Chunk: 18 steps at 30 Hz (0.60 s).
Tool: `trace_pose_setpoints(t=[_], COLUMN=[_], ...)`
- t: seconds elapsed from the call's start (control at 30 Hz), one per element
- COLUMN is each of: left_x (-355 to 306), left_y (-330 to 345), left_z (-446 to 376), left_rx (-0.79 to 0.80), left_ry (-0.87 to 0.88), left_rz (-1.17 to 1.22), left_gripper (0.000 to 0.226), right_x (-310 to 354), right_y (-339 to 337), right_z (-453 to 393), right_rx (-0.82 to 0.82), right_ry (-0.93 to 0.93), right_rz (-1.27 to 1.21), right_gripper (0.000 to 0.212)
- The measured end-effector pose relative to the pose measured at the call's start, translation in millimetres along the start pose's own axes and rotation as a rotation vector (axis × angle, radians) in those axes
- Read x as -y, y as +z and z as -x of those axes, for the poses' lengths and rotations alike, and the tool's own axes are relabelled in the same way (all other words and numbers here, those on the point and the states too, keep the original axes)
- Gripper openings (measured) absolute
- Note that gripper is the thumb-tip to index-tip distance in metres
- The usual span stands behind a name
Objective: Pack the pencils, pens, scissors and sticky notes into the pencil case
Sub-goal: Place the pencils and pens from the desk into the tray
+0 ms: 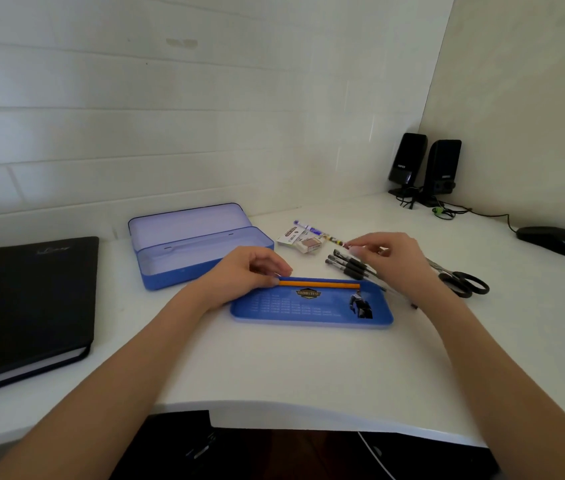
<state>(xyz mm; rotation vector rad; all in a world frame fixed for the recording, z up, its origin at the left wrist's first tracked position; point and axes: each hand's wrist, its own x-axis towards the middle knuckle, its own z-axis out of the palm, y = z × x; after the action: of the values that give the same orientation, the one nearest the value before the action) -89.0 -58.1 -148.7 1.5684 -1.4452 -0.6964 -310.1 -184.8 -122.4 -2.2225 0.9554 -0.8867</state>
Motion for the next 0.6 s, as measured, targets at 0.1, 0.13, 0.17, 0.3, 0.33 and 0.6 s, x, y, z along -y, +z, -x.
trace_pose_setpoints(t=[0.1,0.13,0.17,0.3,0.33,0.6], left_x=[1,1,2,3,2,1], left_y=[-6,-7,-7,-6,-5,-7], left_z=[0,-1,-1,-6,-7,-3], left_rx=[0.016,0.002,-0.021,-0.096,-0.104,0.016], left_ry=[-0.033,-0.054,-0.076,-0.14,-0.157,-0.095], left_rz=[0.086,0.113,0.131,0.263,0.312,0.194], left_gripper=[0.031,0.033,0.035,0.031,0.028,0.023], right_x=[10,11,13,17,19,21], right_y=[4,6,6,12,14,33], right_z=[7,8,9,13,14,12], right_rx=[0.187,0.236,0.284,0.357,0.34,0.254], right_ry=[-0.095,-0.102,-0.102,-0.114,-0.133,-0.197], right_rz=[0.018,0.008,0.0,-0.013,-0.014,0.077], right_gripper=[0.017,0.02,0.025,0.024,0.019,0.006])
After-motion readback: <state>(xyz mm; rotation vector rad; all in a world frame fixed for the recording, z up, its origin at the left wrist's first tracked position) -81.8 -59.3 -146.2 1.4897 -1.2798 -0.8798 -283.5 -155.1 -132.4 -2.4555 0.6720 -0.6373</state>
